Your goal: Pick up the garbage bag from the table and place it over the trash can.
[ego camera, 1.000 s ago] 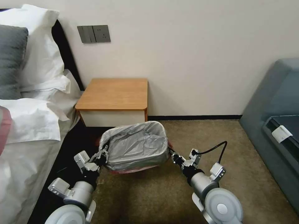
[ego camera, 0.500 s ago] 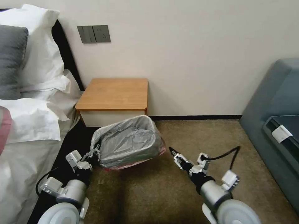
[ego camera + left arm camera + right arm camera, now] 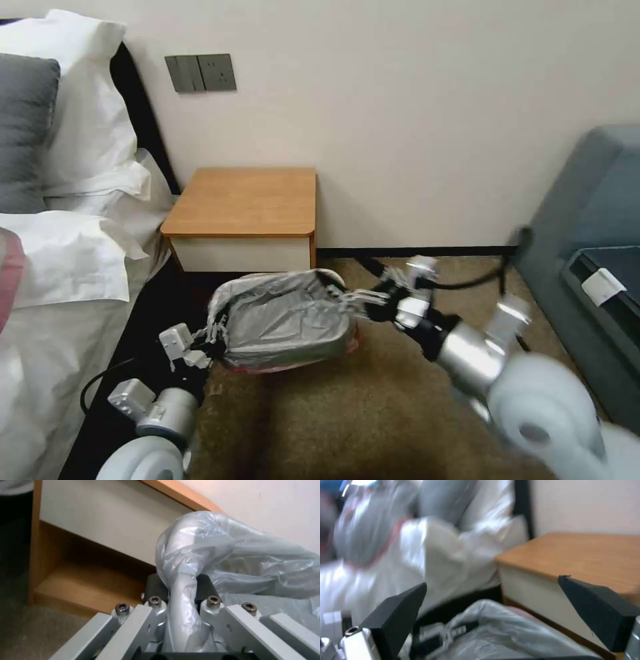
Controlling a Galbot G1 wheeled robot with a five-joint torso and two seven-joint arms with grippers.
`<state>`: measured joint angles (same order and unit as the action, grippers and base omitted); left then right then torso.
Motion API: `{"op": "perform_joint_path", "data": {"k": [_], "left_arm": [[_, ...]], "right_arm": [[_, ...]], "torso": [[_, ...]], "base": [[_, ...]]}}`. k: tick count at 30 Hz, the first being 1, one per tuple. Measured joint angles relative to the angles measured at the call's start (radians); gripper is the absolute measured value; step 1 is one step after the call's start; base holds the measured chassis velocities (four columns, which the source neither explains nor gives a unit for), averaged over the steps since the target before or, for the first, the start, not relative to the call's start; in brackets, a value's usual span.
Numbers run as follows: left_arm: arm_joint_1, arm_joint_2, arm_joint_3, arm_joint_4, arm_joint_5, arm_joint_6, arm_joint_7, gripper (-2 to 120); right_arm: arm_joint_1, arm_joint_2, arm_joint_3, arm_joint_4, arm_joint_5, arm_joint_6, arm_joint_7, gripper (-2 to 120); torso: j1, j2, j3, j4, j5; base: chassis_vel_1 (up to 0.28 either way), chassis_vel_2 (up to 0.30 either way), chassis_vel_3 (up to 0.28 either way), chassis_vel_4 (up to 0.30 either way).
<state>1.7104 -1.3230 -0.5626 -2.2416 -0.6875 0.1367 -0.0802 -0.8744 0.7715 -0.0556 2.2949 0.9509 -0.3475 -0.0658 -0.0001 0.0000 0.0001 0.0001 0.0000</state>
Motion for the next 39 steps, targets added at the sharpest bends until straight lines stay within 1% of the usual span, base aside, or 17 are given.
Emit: {"op": "perform_joint_path", "data": {"k": [1,3,4,6,7,10,12,15,16,18,20,22,23,26,27,29,39], "left_arm": [[0.000,0.000,0.000,0.000,0.000,0.000,0.000,8],[0.010,0.000,0.005,0.000,0.051,-0.012,0.013,8],[0.010,0.000,0.005,0.000,0.051,-0.012,0.013,8],[0.017,0.001,0.004,-0.002,0.073,-0.015,0.018,8],[0.017,0.001,0.004,-0.002,0.073,-0.015,0.018,8],[0.023,0.001,-0.005,-0.008,0.090,-0.017,0.022,8],[0.024,0.001,-0.006,-0.008,0.093,-0.017,0.022,8],[0.029,0.002,-0.008,-0.013,0.109,-0.017,0.024,8],[0.029,0.002,-0.008,-0.013,0.109,-0.017,0.024,8],[0.031,0.002,-0.007,-0.015,0.125,-0.020,0.030,8],[0.031,0.002,-0.007,-0.015,0.132,-0.023,0.032,8],[0.032,0.001,-0.005,-0.015,0.144,-0.026,0.035,8],[0.032,0.001,-0.005,-0.015,0.144,-0.026,0.035,8],[0.032,-0.001,-0.003,-0.015,0.154,-0.027,0.035,8],[0.032,-0.001,-0.003,-0.015,0.154,-0.027,0.035,8],[0.030,-0.001,-0.002,-0.015,0.163,-0.028,0.036,8],[0.027,-0.005,0.010,-0.012,0.172,-0.029,0.037,8]], "right_arm": [[0.000,0.000,0.000,0.000,0.000,0.000,0.000,100],[0.181,0.001,-0.167,-0.080,-0.094,-0.004,-0.071,92],[0.181,0.001,-0.167,-0.080,-0.094,-0.004,-0.071,92],[0.293,0.017,-0.292,-0.139,-0.181,-0.003,-0.122,82],[0.293,0.017,-0.292,-0.139,-0.181,-0.003,-0.122,82],[0.398,0.035,-0.421,-0.182,-0.256,-0.021,-0.184,67],[0.426,0.039,-0.453,-0.190,-0.268,-0.032,-0.197,64],[0.510,0.059,-0.532,-0.218,-0.307,-0.069,-0.235,49],[0.510,0.059,-0.532,-0.218,-0.307,-0.069,-0.235,49],[0.560,0.077,-0.571,-0.241,-0.331,-0.083,-0.254,37],[0.575,0.084,-0.583,-0.251,-0.339,-0.087,-0.256,34],[0.600,0.097,-0.600,-0.274,-0.361,-0.098,-0.264,24],[0.600,0.097,-0.600,-0.274,-0.361,-0.098,-0.264,24],[0.618,0.113,-0.621,-0.300,-0.400,-0.116,-0.281,9],[0.618,0.113,-0.621,-0.300,-0.400,-0.116,-0.281,9],[0.624,0.126,-0.631,-0.323,-0.431,-0.117,-0.297,0],[0.632,0.164,-0.682,-0.386,-0.540,-0.160,-0.292,0]], "torso": [[0.000,0.000,0.000,0.0000,0.0000],[0.000,0.000,0.000,0.0003,-0.0002],[0.000,0.000,0.000,0.0003,-0.0002],[0.000,0.000,0.000,0.0002,-0.0002],[0.000,0.000,0.000,0.0002,-0.0002],[0.000,0.000,0.000,-0.0001,0.0000],[0.000,0.000,0.000,-0.0001,-0.0001],[0.000,0.000,0.000,-0.0001,0.0000],[0.000,0.000,0.000,-0.0001,0.0000],[0.000,0.000,0.000,-0.0001,-0.0002],[0.000,0.000,0.000,0.0000,0.0000],[0.000,0.000,0.000,0.0000,-0.0001],[0.000,0.000,0.000,0.0000,-0.0001],[0.000,0.000,0.000,-0.0001,-0.0001],[0.000,0.000,0.000,-0.0001,-0.0001],[0.000,0.000,0.000,-0.0001,-0.0001],[0.000,0.000,0.000,-0.0001,0.0000]], "base": [[0.000,0.000,0.000,0.000],[0.000,0.000,0.000,0.000],[0.000,0.000,0.000,0.000],[0.000,0.000,0.000,0.000],[0.000,0.000,0.000,0.000],[0.000,0.000,0.000,0.000],[0.000,0.000,0.000,0.000],[0.000,0.000,0.000,0.000],[0.000,0.000,0.000,0.000],[0.000,0.000,0.000,0.000],[0.000,0.000,0.000,0.000],[0.000,0.000,0.000,0.000],[0.000,0.000,0.000,0.000],[0.000,0.000,0.000,0.000],[0.000,0.000,0.000,0.000],[0.000,0.000,0.000,0.000],[0.000,0.000,0.000,0.000]]}}
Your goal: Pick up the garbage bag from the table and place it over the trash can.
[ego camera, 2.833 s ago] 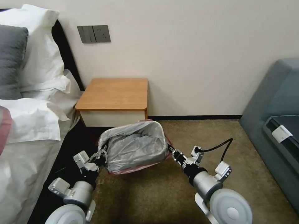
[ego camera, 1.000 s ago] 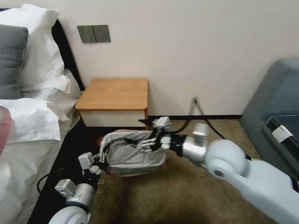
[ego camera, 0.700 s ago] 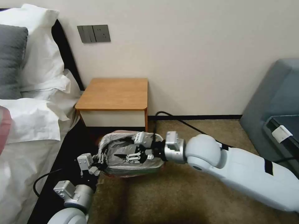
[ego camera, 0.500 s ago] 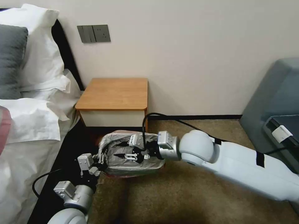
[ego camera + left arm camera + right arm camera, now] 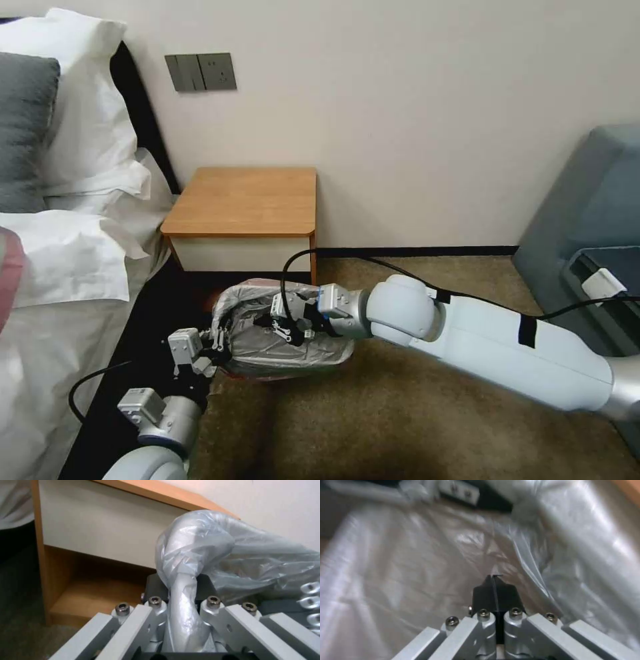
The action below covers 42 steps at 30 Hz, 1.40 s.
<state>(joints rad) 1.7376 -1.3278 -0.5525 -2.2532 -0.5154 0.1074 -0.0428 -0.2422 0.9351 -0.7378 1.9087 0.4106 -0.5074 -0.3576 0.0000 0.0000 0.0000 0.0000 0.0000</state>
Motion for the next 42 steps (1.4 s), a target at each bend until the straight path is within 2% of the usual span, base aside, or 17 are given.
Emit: {"op": "perform_joint_path", "data": {"k": [11,14,17,34,38,42], "left_arm": [[-0.002,-0.011,0.020,0.000,0.018,-0.003,0.003,8],[0.001,-0.012,0.021,0.000,0.056,-0.020,0.017,8],[0.004,-0.015,0.021,0.002,0.091,-0.036,0.028,8],[0.015,-0.024,0.028,-0.013,0.142,-0.057,0.051,8],[0.014,-0.025,0.029,-0.013,0.142,-0.058,0.051,8],[0.008,-0.025,0.025,0.003,0.126,-0.051,0.044,8]], "right_arm": [[-0.006,0.024,-0.030,-0.016,-0.060,-0.135,0.047,0],[-0.006,0.049,-0.040,-0.020,-0.061,-0.197,0.076,0],[-0.005,0.067,-0.047,-0.036,-0.068,-0.219,0.086,0],[0.006,0.142,-0.102,-0.153,-0.142,-0.227,0.107,0],[0.005,0.137,-0.103,-0.146,-0.145,-0.226,0.112,0],[0.008,0.116,-0.100,-0.089,-0.100,-0.226,0.140,0]], "torso": [[0.000,0.000,0.000,0.0000,0.0000],[0.000,0.000,0.000,0.0000,0.0000],[0.000,0.000,0.000,0.0000,0.0000],[0.000,0.000,0.000,0.0001,0.0000],[0.000,0.000,0.000,0.0001,0.0000],[0.000,0.000,0.000,0.0000,0.0000]], "base": [[0.000,0.000,0.000,0.000],[0.000,0.000,0.000,0.000],[0.000,0.000,0.000,0.000],[0.000,0.000,0.000,0.000],[0.000,0.000,0.000,0.000],[0.000,0.000,0.000,0.000]]}}
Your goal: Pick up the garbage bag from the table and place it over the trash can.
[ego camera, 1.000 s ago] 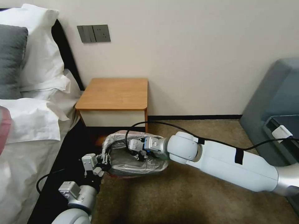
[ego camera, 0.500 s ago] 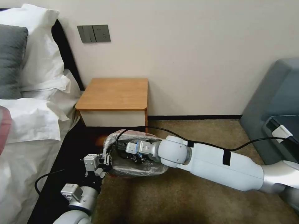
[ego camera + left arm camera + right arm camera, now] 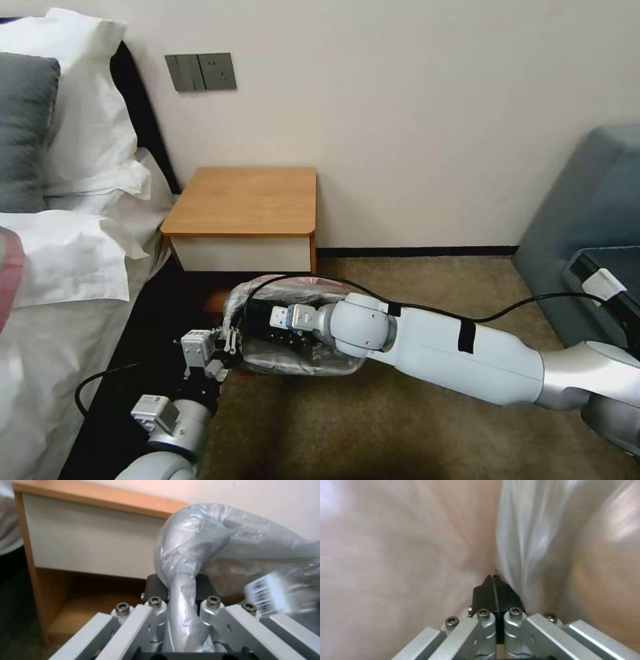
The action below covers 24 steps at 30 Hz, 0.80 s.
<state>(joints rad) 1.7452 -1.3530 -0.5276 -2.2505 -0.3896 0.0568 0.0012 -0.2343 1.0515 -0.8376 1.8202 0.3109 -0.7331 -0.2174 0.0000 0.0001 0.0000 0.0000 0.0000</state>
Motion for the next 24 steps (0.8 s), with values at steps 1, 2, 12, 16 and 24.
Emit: {"op": "perform_joint_path", "data": {"k": [1,2,12,16,24], "left_arm": [[-0.003,0.000,-0.002,0.007,-0.009,0.004,-0.004,8],[-0.006,0.001,-0.005,0.015,-0.015,0.006,-0.007,8],[-0.029,-0.002,-0.014,0.080,-0.101,0.027,-0.044,8],[-0.033,0.000,-0.013,0.088,-0.170,0.057,-0.074,8],[-0.014,0.020,0.022,0.073,-0.232,0.114,-0.124,8]], "right_arm": [[0.004,-0.011,0.003,0.024,0.020,0.000,0.008,0],[0.008,-0.023,0.006,0.047,0.038,0.001,0.016,0],[-0.011,-0.122,0.096,0.210,0.310,0.002,0.160,0],[-0.088,-0.171,0.206,0.292,0.463,0.002,0.260,0],[-0.471,-0.322,0.500,0.460,0.465,0.154,0.472,23]], "torso": [[0.000,0.000,0.000,0.0001,0.0000],[0.000,0.000,0.000,0.0001,0.0000],[0.000,0.000,0.000,0.0001,0.0000],[0.000,0.000,0.000,0.0003,0.0001],[0.000,0.000,0.000,-0.0003,0.0001]], "base": [[0.000,0.000,0.000,0.000],[0.000,0.000,0.000,0.000],[0.000,0.000,0.000,0.000],[0.000,0.000,0.000,0.000],[0.000,0.000,0.000,0.000]]}}
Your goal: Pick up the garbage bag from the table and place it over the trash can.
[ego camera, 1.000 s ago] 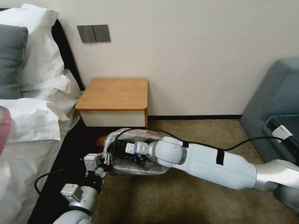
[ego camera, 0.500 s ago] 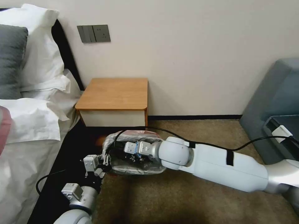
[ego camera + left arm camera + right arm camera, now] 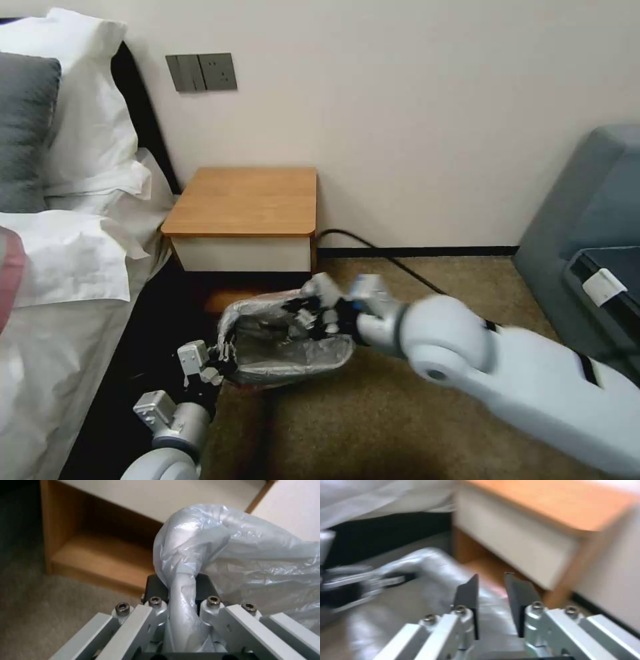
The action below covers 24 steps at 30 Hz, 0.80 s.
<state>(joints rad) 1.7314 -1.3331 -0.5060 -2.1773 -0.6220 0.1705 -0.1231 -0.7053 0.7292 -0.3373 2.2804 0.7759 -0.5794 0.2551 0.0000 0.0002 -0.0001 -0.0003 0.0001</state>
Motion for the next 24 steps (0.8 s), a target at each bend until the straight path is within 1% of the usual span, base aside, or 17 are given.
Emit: {"op": "perform_joint_path", "data": {"k": [2,3,4,5,6,7,9,10,11,12,13,15,16,18,20,24], "left_arm": [[0.009,0.004,0.017,-0.001,0.000,0.005,-0.006,8],[0.009,0.004,0.017,-0.001,0.000,0.005,-0.006,8],[0.015,0.005,0.029,-0.001,0.001,0.010,-0.009,8],[0.017,0.006,0.040,-0.001,0.002,0.014,-0.012,8],[0.017,0.007,0.053,0.000,0.008,0.015,-0.016,8],[0.017,0.007,0.053,0.000,0.008,0.015,-0.016,8],[0.018,0.009,0.072,0.005,0.018,0.017,-0.028,8],[0.019,0.009,0.080,0.007,0.021,0.017,-0.034,8],[0.021,0.009,0.086,0.009,0.023,0.018,-0.039,8],[0.021,0.009,0.086,0.009,0.023,0.018,-0.039,8],[0.023,0.009,0.095,0.012,0.029,0.018,-0.049,8],[0.024,0.009,0.105,0.020,0.037,0.018,-0.057,8],[0.024,0.009,0.105,0.020,0.037,0.018,-0.057,8],[0.023,0.009,0.114,0.032,0.043,0.017,-0.064,8],[0.021,0.007,0.122,0.047,0.051,0.016,-0.069,8],[0.014,0.002,0.137,0.074,0.075,0.010,-0.079,8]], "right_arm": [[-0.155,-0.016,0.065,0.028,-0.089,0.069,0.087,32],[-0.155,-0.016,0.065,0.028,-0.089,0.069,0.087,32],[-0.250,-0.003,0.112,0.044,-0.129,0.096,0.149,39],[-0.322,0.020,0.162,0.056,-0.157,0.113,0.183,43],[-0.396,0.048,0.218,0.067,-0.192,0.127,0.198,48],[-0.396,0.048,0.218,0.067,-0.192,0.127,0.198,48],[-0.529,0.103,0.323,0.080,-0.271,0.158,0.194,59],[-0.587,0.128,0.366,0.084,-0.314,0.178,0.182,62],[-0.635,0.151,0.400,0.087,-0.352,0.196,0.173,67],[-0.635,0.151,0.400,0.087,-0.352,0.196,0.173,67],[-0.694,0.181,0.442,0.092,-0.402,0.222,0.159,72],[-0.753,0.219,0.484,0.098,-0.452,0.244,0.146,80],[-0.753,0.219,0.484,0.098,-0.452,0.244,0.146,80],[-0.790,0.254,0.504,0.104,-0.482,0.256,0.135,90],[-0.799,0.274,0.507,0.105,-0.492,0.262,0.133,97],[-0.797,0.285,0.506,0.105,-0.493,0.264,0.132,100]], "torso": [[0.000,0.000,0.000,0.0000,0.0001],[0.000,0.000,0.000,0.0000,0.0001],[0.000,0.000,0.000,0.0001,0.0001],[0.000,0.000,0.000,0.0001,0.0002],[0.000,0.000,0.000,0.0004,0.0000],[0.000,0.000,0.000,0.0004,0.0000],[0.000,0.000,0.000,0.0003,0.0000],[0.000,0.000,0.000,0.0000,-0.0001],[0.000,0.000,0.000,0.0001,-0.0001],[0.000,0.000,0.000,0.0001,-0.0001],[0.000,0.000,0.000,0.0000,0.0000],[0.000,0.000,0.000,0.0002,-0.0003],[0.000,0.000,0.000,0.0002,-0.0003],[0.000,0.000,0.000,0.0001,-0.0001],[0.000,0.000,0.000,0.0004,-0.0002],[0.000,0.000,0.000,0.0004,-0.0002]], "base": [[0.000,0.000,0.000,0.000],[0.000,0.000,0.000,0.000],[0.000,0.000,0.000,0.000],[0.000,0.000,0.000,0.000],[0.000,0.000,0.000,0.000],[0.000,0.000,0.000,0.000],[0.000,0.000,0.000,0.000],[0.000,0.000,0.000,0.000],[0.000,0.000,0.000,0.000],[0.000,0.000,0.000,0.000],[0.000,0.000,0.000,0.000],[0.000,0.000,0.000,0.000],[0.000,0.000,0.000,0.000],[0.000,0.000,0.000,0.000],[0.000,0.000,0.000,0.000],[0.000,0.000,0.000,0.000]]}}
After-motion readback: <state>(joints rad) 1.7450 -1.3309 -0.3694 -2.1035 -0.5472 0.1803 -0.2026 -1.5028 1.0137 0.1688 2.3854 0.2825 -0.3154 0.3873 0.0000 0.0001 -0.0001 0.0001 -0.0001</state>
